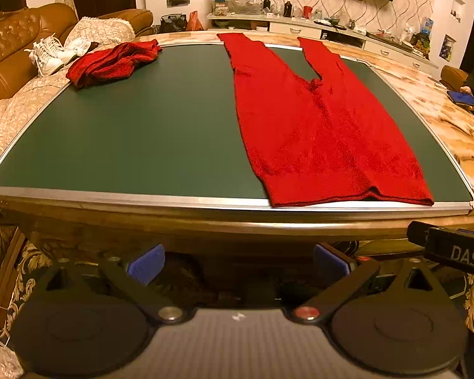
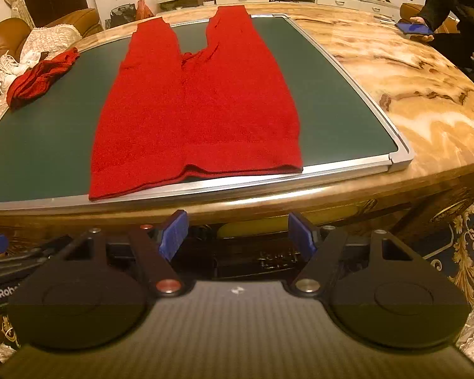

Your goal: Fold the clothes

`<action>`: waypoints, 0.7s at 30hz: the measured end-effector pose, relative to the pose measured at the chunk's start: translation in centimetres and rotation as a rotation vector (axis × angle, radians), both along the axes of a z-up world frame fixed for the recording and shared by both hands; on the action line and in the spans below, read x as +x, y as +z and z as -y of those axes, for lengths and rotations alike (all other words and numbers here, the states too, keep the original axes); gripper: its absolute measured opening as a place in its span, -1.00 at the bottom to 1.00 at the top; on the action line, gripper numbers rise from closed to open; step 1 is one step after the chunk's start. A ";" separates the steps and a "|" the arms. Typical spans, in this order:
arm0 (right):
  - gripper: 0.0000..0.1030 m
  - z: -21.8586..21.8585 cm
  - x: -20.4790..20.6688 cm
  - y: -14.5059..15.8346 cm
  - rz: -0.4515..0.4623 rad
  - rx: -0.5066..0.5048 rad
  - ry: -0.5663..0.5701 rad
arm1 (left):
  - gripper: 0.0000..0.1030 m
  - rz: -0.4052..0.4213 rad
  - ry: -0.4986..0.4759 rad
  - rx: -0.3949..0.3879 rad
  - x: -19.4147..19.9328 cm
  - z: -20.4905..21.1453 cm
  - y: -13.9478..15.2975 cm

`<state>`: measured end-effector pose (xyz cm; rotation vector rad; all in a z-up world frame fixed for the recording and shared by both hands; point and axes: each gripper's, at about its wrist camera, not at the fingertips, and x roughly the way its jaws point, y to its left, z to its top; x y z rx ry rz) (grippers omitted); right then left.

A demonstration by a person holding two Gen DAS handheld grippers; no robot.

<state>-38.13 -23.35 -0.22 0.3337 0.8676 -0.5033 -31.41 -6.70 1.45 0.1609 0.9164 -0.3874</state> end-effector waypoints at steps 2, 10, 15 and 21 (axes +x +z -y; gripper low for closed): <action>0.52 0.0 -0.1 0.0 0.001 -0.004 0.001 | 1.00 -0.001 0.003 -0.002 0.0 -0.1 0.0; 0.52 -0.3 -0.2 0.1 0.004 -0.016 0.003 | 1.00 0.003 0.004 -0.008 -0.1 -0.3 -0.1; 0.52 -0.5 -0.4 0.2 0.005 -0.027 0.002 | 0.99 0.016 -0.010 -0.015 -0.3 -0.3 0.1; 0.52 -0.6 -0.8 0.1 0.014 -0.034 0.001 | 0.99 0.032 -0.026 -0.023 -0.6 -0.3 0.2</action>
